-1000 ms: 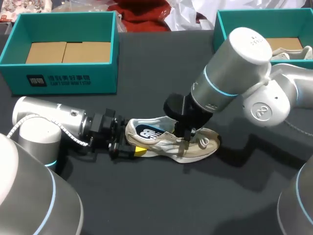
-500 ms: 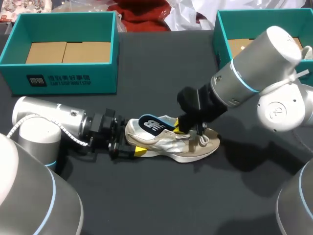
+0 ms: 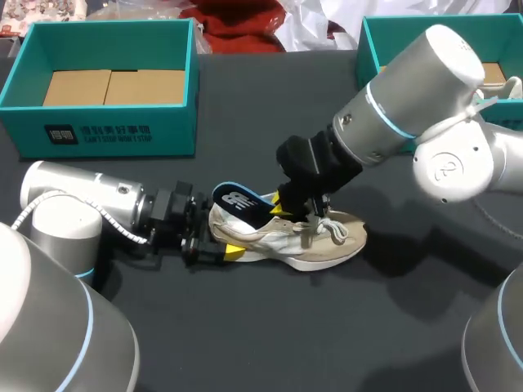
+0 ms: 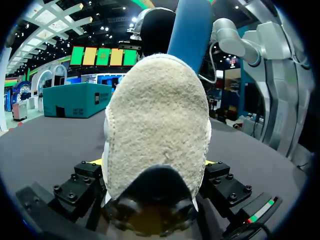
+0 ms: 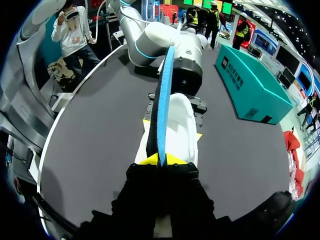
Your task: Take the shoe out of the shoebox, open the shoe tongue, remove and reinsert the insole, then place the shoe into the shoebox
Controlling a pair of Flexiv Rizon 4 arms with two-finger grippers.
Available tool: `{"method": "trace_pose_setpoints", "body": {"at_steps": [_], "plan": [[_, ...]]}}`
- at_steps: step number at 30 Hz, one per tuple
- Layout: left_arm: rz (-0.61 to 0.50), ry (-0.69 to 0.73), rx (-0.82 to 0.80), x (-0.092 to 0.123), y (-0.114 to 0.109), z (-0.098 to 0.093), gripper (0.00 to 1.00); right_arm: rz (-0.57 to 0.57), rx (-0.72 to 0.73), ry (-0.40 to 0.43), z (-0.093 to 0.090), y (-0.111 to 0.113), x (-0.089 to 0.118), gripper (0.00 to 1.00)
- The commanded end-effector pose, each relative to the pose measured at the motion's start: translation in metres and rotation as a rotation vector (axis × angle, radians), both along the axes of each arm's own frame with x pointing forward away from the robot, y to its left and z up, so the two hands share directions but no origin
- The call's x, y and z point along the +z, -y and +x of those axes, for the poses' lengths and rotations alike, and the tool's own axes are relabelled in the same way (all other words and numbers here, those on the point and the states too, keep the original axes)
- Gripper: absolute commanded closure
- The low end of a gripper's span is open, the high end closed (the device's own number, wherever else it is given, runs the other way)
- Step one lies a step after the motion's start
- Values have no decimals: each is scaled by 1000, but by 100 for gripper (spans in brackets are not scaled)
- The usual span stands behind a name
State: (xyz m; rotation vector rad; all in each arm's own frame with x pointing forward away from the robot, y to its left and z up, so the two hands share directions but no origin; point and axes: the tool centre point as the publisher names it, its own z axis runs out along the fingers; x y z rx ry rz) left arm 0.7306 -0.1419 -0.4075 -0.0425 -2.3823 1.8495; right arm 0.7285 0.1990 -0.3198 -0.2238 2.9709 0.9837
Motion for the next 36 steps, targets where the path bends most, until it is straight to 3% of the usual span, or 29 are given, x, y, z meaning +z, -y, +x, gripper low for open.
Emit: {"method": "trace_pose_setpoints", "body": {"at_steps": [1,11,14,19,30,32,33,36], "plan": [[1,0,2,-3,0,-1,100,-52,25,-23,6,-16,3,100],[1,0,2,-3,0,-1,100,-120,88,-42,2,-36,8,100],[1,0,2,-3,0,-1,100,-143,85,-38,0,-38,11,76],[1,0,2,-3,0,-1,100,-173,43,-54,2,-38,14,54],[1,0,2,-3,0,-1,100,-200,-137,-194,10,-36,12,52],[1,0,2,-3,0,-1,100,-194,-161,-208,10,-36,13,39],[1,0,2,-3,0,-1,100,-189,-175,-217,9,-36,14,38],[1,0,2,-3,0,-1,100,-165,-199,-231,7,-34,16,47]]}}
